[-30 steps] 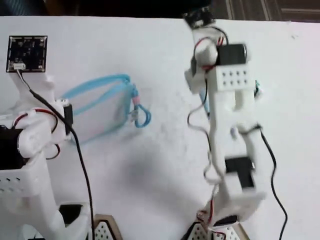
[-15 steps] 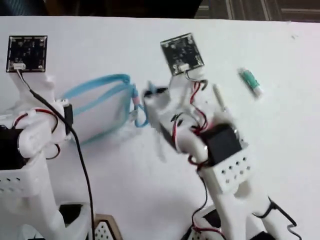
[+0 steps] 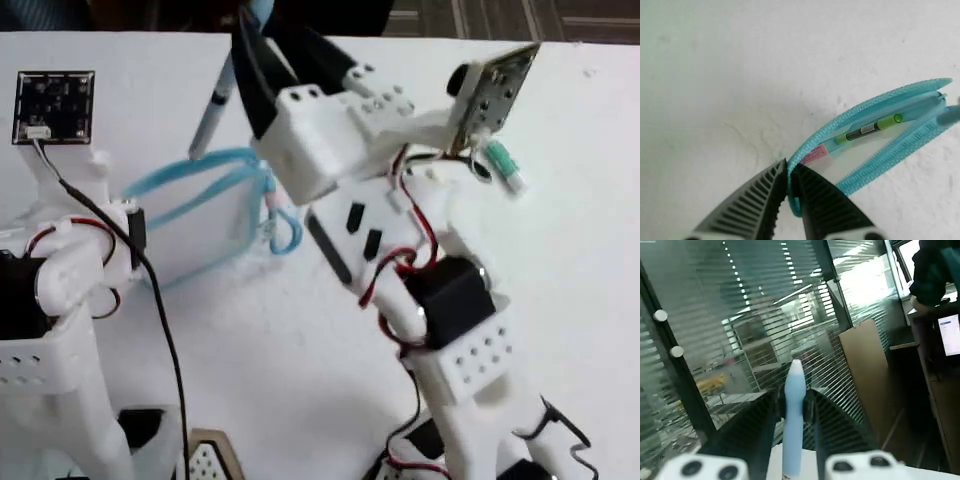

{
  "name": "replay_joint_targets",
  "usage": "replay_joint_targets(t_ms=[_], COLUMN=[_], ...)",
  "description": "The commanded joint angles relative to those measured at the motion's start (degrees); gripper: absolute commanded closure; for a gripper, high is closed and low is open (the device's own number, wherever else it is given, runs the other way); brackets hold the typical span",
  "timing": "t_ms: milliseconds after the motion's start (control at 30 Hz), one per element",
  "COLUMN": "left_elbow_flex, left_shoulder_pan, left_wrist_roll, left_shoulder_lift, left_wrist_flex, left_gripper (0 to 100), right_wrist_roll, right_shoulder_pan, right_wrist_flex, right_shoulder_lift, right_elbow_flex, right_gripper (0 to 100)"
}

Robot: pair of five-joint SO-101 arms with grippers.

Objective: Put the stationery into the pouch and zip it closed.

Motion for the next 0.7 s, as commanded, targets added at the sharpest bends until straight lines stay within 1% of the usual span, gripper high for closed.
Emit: replay_joint_targets(t_ms=[0, 67, 233, 467, 533, 567, 600, 667], left_elbow_flex=[-1.1, -1.1, -1.1, -1.1, -1.1, -1.1, -1.1, -1.1], left_shoulder_pan=[-0.3, -0.3, -0.3, -0.4, -0.4, -0.4, -0.4, -0.4], left_wrist_roll=[-0.2, -0.2, -0.4, -0.4, -0.4, -0.4, -0.4, -0.4], left_shoulder_lift=[-0.2, -0.2, -0.4, -0.4, -0.2, -0.2, -0.2, -0.2], left_wrist_flex=[0.2, 0.2, 0.2, 0.2, 0.1, 0.1, 0.1, 0.1], left_gripper=[98, 98, 98, 98, 98, 98, 98, 98], right_wrist_roll=[-0.1, -0.4, -0.4, -0.1, 2.1, 4.6, 6.4, 7.6], right_shoulder_pan=[2.0, 2.4, 0.6, -1.3, -3.3, -4.7, -6.8, -10.6], right_wrist_flex=[-0.8, -0.6, -1.0, -0.6, -0.4, 0.7, 2.7, 5.8], right_shoulder_lift=[5.1, 7.0, 7.0, 5.1, 4.4, 4.0, 3.5, 2.4], right_elbow_flex=[-0.4, 2.1, 7.3, 10.0, 12.7, 13.5, 13.6, 13.5], right_gripper=[98.2, 98.2, 98.2, 97.9, 97.1, 94.7, 90.2, 78.7])
